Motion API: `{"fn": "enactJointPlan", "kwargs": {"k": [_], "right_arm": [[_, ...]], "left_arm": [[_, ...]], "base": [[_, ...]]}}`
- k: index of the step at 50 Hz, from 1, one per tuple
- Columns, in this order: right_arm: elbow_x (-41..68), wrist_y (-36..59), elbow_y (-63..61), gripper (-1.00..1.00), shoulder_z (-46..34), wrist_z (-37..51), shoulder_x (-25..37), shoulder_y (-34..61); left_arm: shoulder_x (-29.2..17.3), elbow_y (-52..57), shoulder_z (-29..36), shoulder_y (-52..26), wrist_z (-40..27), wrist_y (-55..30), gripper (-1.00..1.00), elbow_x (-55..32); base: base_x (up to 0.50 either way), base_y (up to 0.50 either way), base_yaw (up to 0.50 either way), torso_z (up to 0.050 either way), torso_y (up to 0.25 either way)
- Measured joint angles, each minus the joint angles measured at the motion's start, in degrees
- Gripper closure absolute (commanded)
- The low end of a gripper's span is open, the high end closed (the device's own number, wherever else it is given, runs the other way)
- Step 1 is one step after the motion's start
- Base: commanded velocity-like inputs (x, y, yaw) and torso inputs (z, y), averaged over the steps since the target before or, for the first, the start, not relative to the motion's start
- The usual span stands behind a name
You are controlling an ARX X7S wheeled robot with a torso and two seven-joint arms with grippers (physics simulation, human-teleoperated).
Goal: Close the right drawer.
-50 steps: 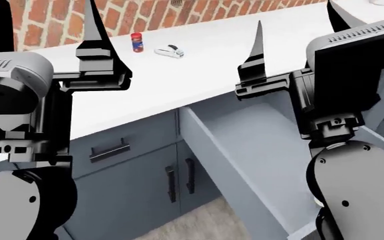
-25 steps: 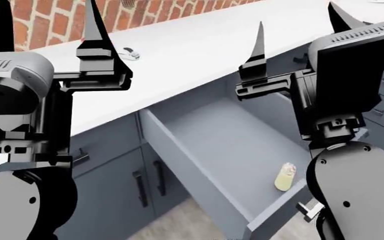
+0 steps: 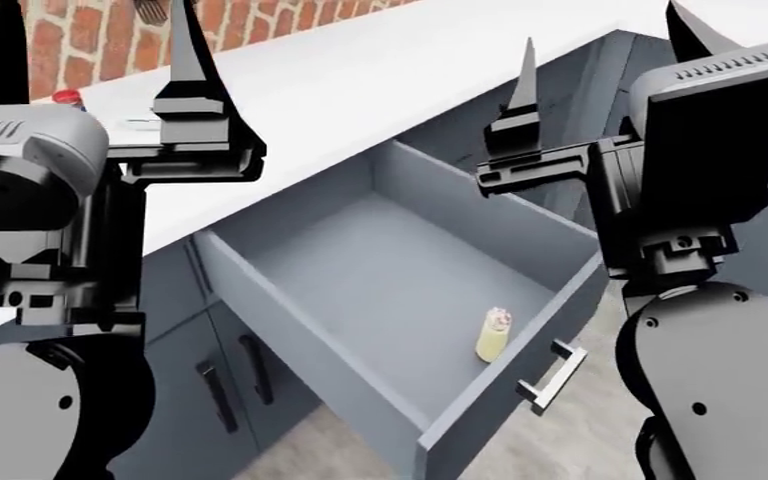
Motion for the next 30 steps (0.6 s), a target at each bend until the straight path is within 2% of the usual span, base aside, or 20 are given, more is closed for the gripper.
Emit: {"fn": "enactJointPlan", "kwargs": {"k": [30], "right_arm": [[1.0,-0.3,-0.2,-1.00,1.1,0.4,-0.1,-0.3]], "left_arm": [[-0.8,0.1,0.3,0.4,-0.8,0.6,-1.00,-0.6]], "base": [[0.00,0.00,-0.50,0.000,0.000]]}}
